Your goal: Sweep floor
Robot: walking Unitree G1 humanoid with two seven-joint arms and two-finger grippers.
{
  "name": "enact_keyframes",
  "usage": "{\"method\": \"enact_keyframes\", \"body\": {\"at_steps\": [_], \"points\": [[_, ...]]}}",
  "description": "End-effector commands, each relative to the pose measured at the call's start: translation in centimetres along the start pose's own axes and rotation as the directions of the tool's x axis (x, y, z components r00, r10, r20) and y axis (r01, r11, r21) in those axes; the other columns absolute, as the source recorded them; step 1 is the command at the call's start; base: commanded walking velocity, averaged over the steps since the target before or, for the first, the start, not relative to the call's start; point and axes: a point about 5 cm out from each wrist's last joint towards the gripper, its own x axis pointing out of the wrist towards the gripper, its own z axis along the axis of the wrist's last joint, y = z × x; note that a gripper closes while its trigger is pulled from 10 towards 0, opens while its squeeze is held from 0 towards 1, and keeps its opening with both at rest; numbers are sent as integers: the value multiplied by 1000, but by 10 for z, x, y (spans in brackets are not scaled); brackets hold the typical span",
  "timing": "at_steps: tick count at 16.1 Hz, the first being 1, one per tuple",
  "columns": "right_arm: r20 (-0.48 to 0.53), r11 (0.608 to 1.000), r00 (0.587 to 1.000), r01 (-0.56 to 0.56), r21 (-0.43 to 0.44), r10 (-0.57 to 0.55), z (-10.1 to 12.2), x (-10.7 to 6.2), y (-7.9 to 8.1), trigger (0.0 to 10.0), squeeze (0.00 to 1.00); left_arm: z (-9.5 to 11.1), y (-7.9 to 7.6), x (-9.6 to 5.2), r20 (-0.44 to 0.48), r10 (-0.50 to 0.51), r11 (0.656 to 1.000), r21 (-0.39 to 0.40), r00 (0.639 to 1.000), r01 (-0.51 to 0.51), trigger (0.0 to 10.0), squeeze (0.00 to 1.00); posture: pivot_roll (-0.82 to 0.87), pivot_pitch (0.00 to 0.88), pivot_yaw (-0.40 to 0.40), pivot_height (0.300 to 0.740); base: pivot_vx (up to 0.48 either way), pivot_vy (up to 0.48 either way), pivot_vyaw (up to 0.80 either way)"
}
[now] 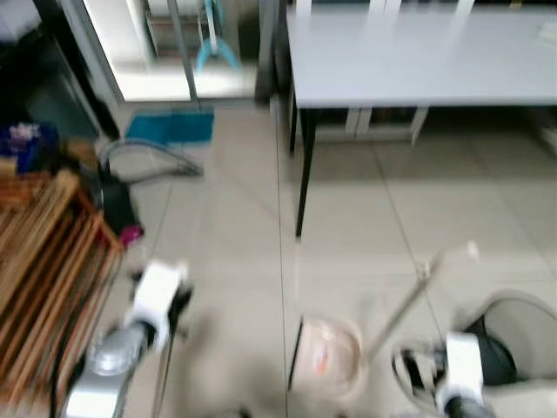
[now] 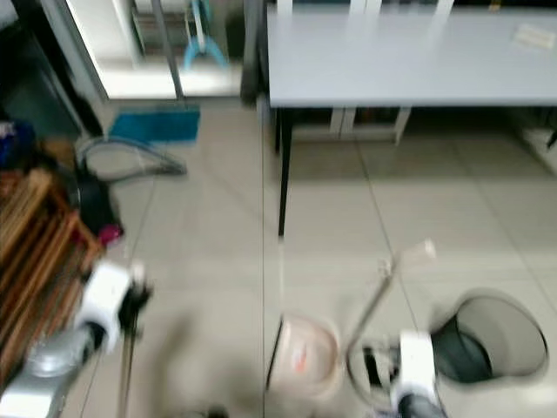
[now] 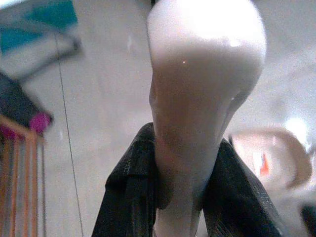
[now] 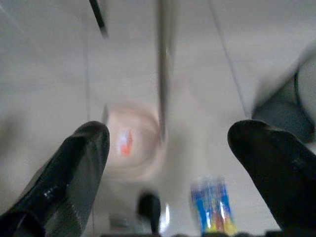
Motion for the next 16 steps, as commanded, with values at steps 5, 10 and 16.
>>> {"method": "enact_keyframes", "body": {"at_steps": [5, 10, 16], "points": [[326, 996, 943, -41, -76, 64, 80, -55, 31, 0, 0, 62, 0, -32, 204, 67, 997, 15, 977, -72, 0, 0, -63, 28, 50, 740, 0, 0, 0], [362, 995, 931, -9, -104, 46, 106, -86, 47, 10000, 0, 72, 4, -31, 244, 225, 974, -88, 943, -210, 10000, 0, -71, 18, 52, 740, 0, 0, 0], [446, 988, 882, 124, 95, -154, 123, -86, 48, 10000, 0, 65, -13, -19, 271, 207, 978, -41, 940, -204, 10000, 0, -76, 0, 51, 740, 0, 0, 0]]}}
